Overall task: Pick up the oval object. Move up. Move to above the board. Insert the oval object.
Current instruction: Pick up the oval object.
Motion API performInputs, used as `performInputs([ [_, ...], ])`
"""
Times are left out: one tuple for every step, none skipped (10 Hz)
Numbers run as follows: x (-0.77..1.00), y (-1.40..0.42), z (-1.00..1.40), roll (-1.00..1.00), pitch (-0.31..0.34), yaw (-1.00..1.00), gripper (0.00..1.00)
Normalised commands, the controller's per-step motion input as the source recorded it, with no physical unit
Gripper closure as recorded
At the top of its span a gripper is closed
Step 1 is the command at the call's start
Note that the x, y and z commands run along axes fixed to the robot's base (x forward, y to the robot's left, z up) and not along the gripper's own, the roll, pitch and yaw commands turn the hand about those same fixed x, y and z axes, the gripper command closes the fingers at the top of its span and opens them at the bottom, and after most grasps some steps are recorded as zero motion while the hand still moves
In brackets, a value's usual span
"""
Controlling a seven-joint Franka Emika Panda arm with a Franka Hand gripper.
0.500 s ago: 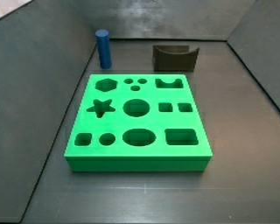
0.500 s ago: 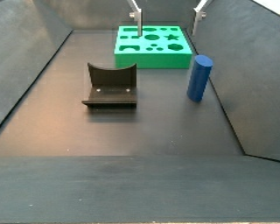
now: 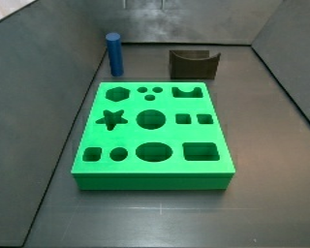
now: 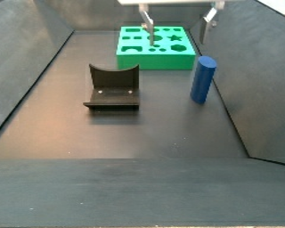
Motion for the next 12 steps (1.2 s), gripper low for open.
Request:
performInputs([
  [-0.42, -0.16, -0.32, 0.0, 0.0, 0.16, 0.0],
  [-0.5, -0.2, -0.34, 0.0, -0.024, 0.13, 0.0],
  [-0.52, -0.22, -0.34, 0.0, -0.043, 0.01, 0.0],
  [-0.65, -0.19, -0.35, 0.0, -0.05, 0.0, 0.0],
  [-0.56, -0.15, -0.33, 0.0, -0.046, 0.0, 0.0],
  [-0.48, -0.14, -0.31, 0.0, -0.047, 0.0, 0.0],
  [-0.25, -0.05, -0.18, -0.04, -0.086, -0.01, 0.0],
  [0.0, -0.07, -0.19, -0.15, -0.003, -0.14, 0.0],
  [-0.11, -0.21, -0.57, 0.0, -0.083, -0.1, 0.0],
  [-0.03, -0.21, -0.65, 0.0, -0.067, -0.07, 0.0],
  [0.0, -0.21, -0.61, 0.0, -0.073, -0.06, 0.0],
  [0.0, 0.0, 0.0, 0.0, 0.024, 0.0, 0.0],
])
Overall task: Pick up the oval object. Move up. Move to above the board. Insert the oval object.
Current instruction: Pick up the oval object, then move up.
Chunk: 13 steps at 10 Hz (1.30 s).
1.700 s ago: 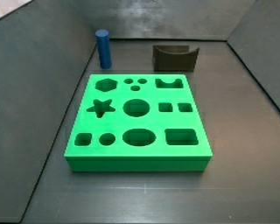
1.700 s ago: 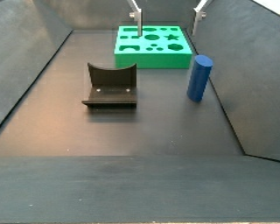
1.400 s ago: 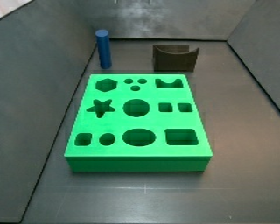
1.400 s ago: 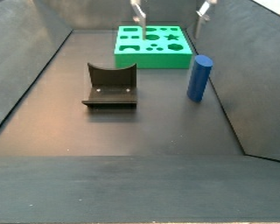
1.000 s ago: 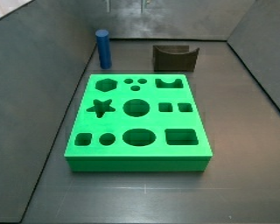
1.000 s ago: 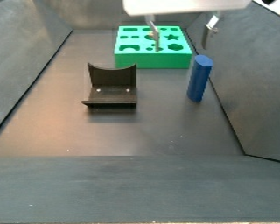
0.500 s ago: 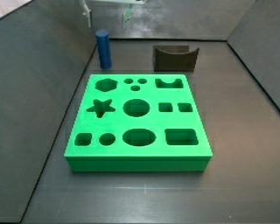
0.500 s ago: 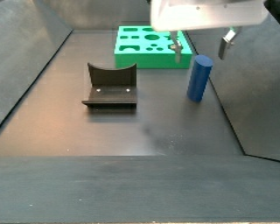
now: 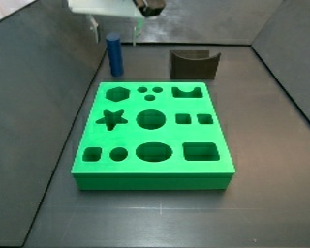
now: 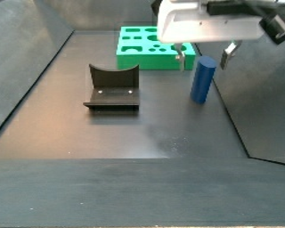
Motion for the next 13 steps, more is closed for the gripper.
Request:
performInputs([
  [0.0, 0.0, 0.0, 0.0, 0.0, 0.0, 0.0],
  [0.0, 0.0, 0.0, 0.0, 0.0, 0.0, 1.0],
  [0.0, 0.0, 0.0, 0.0, 0.0, 0.0, 1.0],
  [0.0, 0.0, 0.0, 0.0, 0.0, 0.0, 1.0],
  [0.0, 0.0, 0.0, 0.0, 0.0, 0.0, 1.0],
  [0.0, 0.0, 0.0, 0.0, 0.0, 0.0, 1.0],
  [0.0, 0.0, 0.0, 0.0, 0.0, 0.0, 1.0],
  [0.0, 0.0, 0.0, 0.0, 0.0, 0.0, 1.0],
  [0.0, 0.0, 0.0, 0.0, 0.0, 0.0, 1.0],
  [0.0, 0.0, 0.0, 0.0, 0.0, 0.0, 1.0],
  [0.0, 0.0, 0.0, 0.0, 0.0, 0.0, 1.0],
  [0.0, 0.0, 0.0, 0.0, 0.0, 0.0, 1.0],
  [0.0, 0.0, 0.83, 0.0, 0.0, 0.0, 1.0],
])
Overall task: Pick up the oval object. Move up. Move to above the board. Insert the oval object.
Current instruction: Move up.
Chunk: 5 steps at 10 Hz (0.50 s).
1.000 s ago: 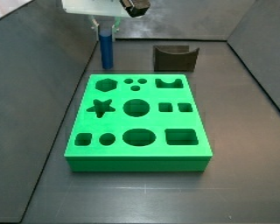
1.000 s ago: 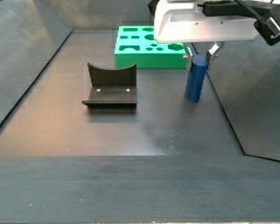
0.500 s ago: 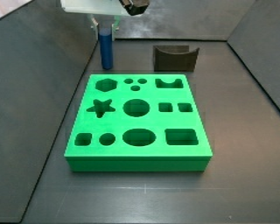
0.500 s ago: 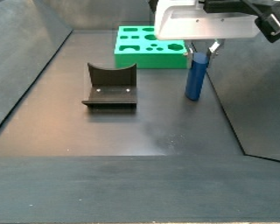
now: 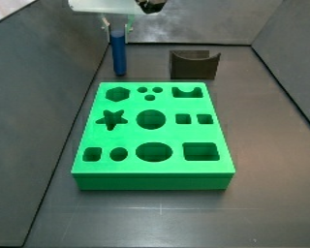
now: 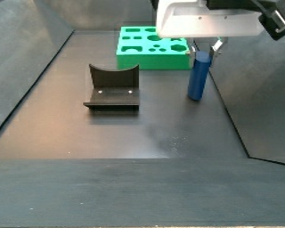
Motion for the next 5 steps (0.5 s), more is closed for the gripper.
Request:
performInputs([
  [-0.06, 0.03, 0.76, -0.01, 0.04, 0.03, 1.0],
  [-0.07, 0.02, 0.7, -0.01, 0.048, 0.02, 1.0],
  [-0.04, 0.02, 0.54, -0.01, 0.043, 0.02, 1.0],
  [-0.03, 0.01, 0.34, -0.01, 0.041, 0.01, 1.0],
  [-0.01, 0.01, 0.18, -0.01, 0.044, 0.01, 1.0],
])
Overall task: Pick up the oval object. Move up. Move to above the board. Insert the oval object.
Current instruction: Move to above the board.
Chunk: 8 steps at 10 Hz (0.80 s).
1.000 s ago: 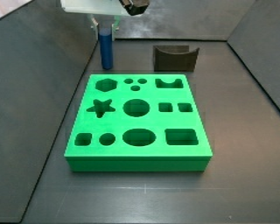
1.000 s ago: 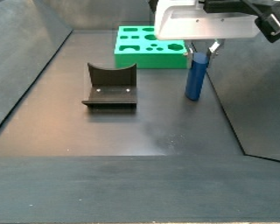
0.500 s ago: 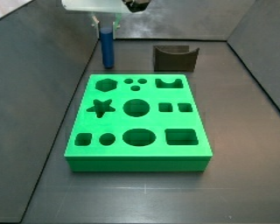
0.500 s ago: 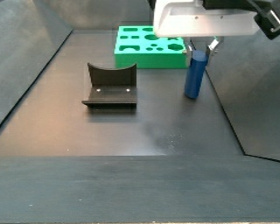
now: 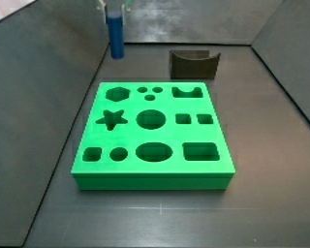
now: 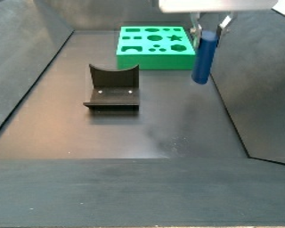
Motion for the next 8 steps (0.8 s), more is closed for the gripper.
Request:
performInputs([
  [0.01, 0.18, 1.0, 0.03, 0.176, -0.19, 1.0],
  [0.01, 0.18, 1.0, 0.03, 0.181, -0.19, 1.0],
  [0.01, 0.17, 1.0, 0.01, 0.16, -0.14, 1.0],
  [0.01, 0.16, 1.0, 0.02, 0.129, -0.1, 1.0],
  [0.01, 0.15, 1.0, 0.02, 0.106, -0.07, 1.0],
  [0.01, 0.14, 1.0, 0.0, 0.093, -0.06, 1.0],
  [0.01, 0.14, 1.0, -0.02, 0.081, -0.05, 1.0],
  [0.01, 0.13, 1.0, -0.03, 0.075, -0.04, 1.0],
])
